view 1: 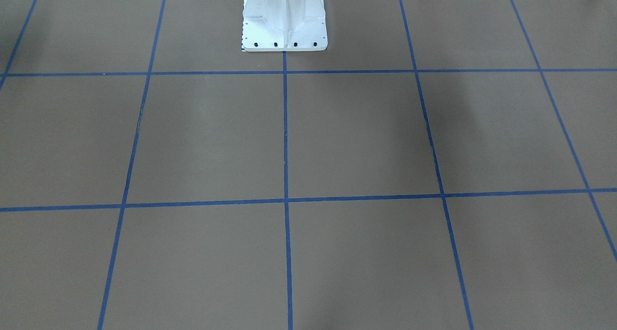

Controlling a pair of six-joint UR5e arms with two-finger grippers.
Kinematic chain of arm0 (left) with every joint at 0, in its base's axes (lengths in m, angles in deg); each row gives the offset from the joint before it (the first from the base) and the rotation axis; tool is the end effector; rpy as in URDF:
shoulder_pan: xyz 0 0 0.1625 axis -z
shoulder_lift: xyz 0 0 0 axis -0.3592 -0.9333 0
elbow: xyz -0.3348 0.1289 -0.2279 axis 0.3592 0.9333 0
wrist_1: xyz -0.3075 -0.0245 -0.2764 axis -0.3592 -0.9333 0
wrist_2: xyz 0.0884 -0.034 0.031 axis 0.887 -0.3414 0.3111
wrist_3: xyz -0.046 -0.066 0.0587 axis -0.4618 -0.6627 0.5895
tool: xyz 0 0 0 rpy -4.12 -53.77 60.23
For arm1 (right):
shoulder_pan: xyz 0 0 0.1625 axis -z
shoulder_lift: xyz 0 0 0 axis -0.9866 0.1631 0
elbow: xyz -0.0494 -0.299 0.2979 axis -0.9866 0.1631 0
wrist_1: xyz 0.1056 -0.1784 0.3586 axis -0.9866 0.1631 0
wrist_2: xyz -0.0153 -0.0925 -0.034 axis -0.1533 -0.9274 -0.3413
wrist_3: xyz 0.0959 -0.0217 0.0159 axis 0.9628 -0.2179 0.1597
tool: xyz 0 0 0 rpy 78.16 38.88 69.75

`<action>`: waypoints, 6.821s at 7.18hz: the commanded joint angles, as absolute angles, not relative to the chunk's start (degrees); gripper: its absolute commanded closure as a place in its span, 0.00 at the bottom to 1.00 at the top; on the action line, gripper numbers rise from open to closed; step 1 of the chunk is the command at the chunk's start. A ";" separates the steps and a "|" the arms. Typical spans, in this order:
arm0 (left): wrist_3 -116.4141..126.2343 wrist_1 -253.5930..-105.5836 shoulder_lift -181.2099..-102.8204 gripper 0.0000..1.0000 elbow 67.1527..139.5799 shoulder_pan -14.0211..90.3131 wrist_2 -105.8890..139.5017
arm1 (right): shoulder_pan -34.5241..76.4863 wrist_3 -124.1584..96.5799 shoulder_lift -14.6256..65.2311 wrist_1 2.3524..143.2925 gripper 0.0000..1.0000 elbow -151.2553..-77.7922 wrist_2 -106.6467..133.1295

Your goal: Left arm hands cup to right arm to dump lemon

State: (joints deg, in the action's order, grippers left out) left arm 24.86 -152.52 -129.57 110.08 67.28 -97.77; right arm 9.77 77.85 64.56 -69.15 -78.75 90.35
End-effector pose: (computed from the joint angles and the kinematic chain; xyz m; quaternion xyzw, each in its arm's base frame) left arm -0.0456 -0.5469 0.5266 0.1245 0.3850 0.1027 0.9087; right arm 0.0518 -0.2038 0.7533 0.2976 -0.7243 0.3838 0.4894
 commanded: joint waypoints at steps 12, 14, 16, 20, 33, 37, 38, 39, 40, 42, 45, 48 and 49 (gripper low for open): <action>9.60 -154.45 -132.87 0.00 115.04 65.45 -105.36 | 15.89 12.86 36.99 -15.02 1.00 -95.09 90.28; -3.15 -154.19 -138.30 0.00 114.97 58.62 -104.66 | 26.16 10.59 32.94 -9.41 1.00 -96.31 76.77; -17.64 -154.36 -144.19 0.00 114.97 52.81 -104.66 | 36.00 8.56 27.68 -1.24 1.00 -99.91 64.29; -37.28 -156.47 -153.87 0.00 113.82 44.10 -102.04 | 47.73 0.54 11.79 32.47 1.00 -104.67 42.10; -59.64 -175.63 -171.46 0.01 96.51 33.53 -98.77 | 55.38 -2.17 1.37 43.80 1.00 -103.79 36.37; -59.64 -175.63 -172.08 0.26 96.42 33.01 -98.68 | 57.49 0.47 1.64 43.89 0.99 -103.80 31.45; -59.55 -175.63 -172.08 0.35 96.42 32.66 -98.68 | 57.50 0.47 1.55 43.98 0.99 -103.79 31.27; -59.64 -175.63 -172.25 0.44 96.51 31.87 -97.20 | 57.76 0.38 1.72 43.98 0.99 -103.88 30.74; -59.64 -175.63 -172.60 0.51 96.42 30.90 -96.23 | 57.76 0.38 1.64 43.98 0.99 -103.88 30.74; -59.55 -175.63 -172.52 0.58 96.42 30.63 -96.22 | 57.85 0.38 1.64 43.98 0.99 -103.97 30.74; -59.55 -175.63 -172.52 0.59 96.42 30.46 -96.13 | 57.85 0.21 1.90 43.98 0.98 -104.41 30.74; -60.42 -175.63 -172.60 1.00 96.42 30.19 -94.99 | 57.94 -0.06 2.43 43.98 0.45 -104.50 30.04; -60.69 -175.55 -172.52 1.00 96.42 30.19 -94.56 | 58.46 0.03 2.60 43.98 0.14 -104.41 28.73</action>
